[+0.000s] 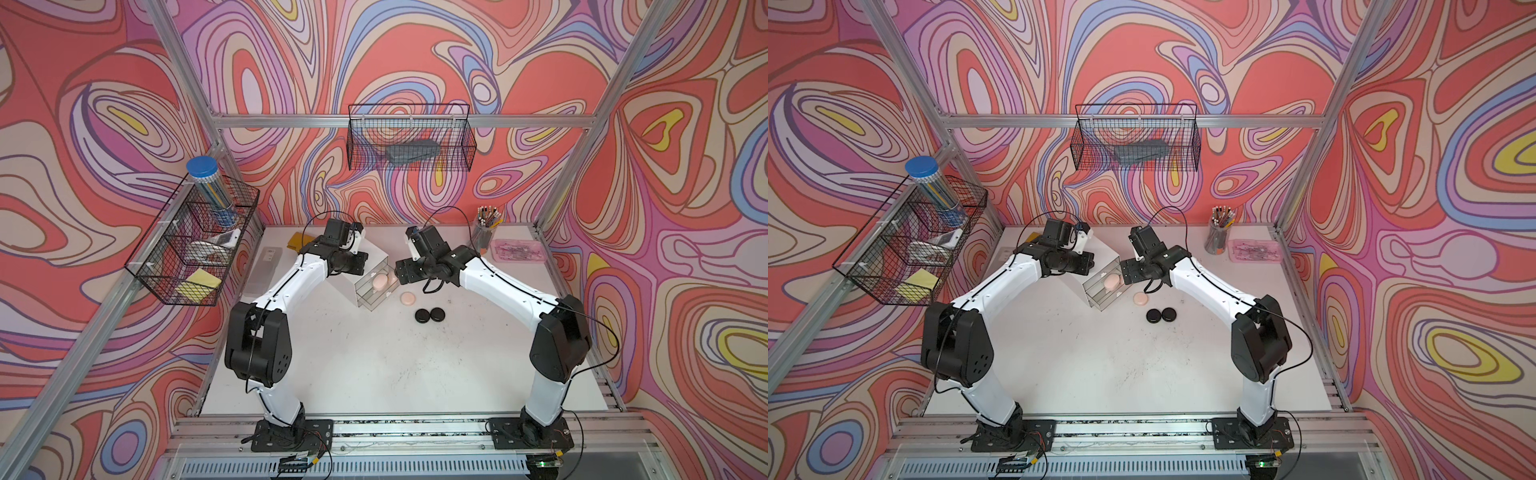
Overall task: Put the bluetooth earphones in the drawer according to color
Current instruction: Pick up the Bluetooth earphone from the center of the board.
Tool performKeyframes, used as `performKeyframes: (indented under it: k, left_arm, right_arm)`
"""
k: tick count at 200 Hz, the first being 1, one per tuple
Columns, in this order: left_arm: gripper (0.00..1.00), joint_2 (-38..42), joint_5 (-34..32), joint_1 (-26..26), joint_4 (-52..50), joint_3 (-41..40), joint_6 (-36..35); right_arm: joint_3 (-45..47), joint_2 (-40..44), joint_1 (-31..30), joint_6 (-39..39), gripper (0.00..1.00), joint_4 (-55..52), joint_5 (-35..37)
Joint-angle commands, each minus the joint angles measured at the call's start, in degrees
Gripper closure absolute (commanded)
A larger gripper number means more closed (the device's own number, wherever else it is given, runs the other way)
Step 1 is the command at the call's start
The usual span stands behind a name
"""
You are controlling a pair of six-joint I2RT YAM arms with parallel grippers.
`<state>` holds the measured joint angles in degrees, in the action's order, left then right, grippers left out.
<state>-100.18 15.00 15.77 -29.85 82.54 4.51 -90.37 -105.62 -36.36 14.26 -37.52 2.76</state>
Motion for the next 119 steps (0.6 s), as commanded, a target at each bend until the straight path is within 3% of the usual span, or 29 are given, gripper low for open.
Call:
performKeyframes:
  k: [1, 83, 119]
  left_arm:
    - [1.0, -3.7, 0.0, 0.9, -9.2, -1.9, 0.2]
    - [1.0, -3.6, -0.3, 0.9, -9.2, -1.9, 0.1]
    - [1.0, -3.5, -0.3, 1.0, -9.1, -1.9, 0.1]
  right_arm:
    - [4.2, 0.7, 0.5, -0.6, 0.15, -2.2, -1.5]
    - [3.6, -6.9, 0.7, -3.2, 0.16, -3.3, -3.4]
    - [4.8, -9.2, 0.7, -3.2, 0.11, -1.8, -3.1]
